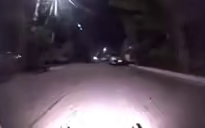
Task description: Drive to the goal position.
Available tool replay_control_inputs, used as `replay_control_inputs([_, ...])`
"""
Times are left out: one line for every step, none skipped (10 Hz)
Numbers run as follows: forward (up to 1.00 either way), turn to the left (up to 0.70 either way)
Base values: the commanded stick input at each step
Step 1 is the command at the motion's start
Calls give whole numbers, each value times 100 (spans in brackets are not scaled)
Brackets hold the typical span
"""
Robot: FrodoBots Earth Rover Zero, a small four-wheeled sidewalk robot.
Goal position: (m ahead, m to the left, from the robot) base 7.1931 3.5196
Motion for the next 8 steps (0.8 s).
replay_control_inputs([85, 0])
replay_control_inputs([85, 0])
replay_control_inputs([85, 0])
replay_control_inputs([85, 0])
replay_control_inputs([85, 0])
replay_control_inputs([85, 0])
replay_control_inputs([85, 0])
replay_control_inputs([85, 0])
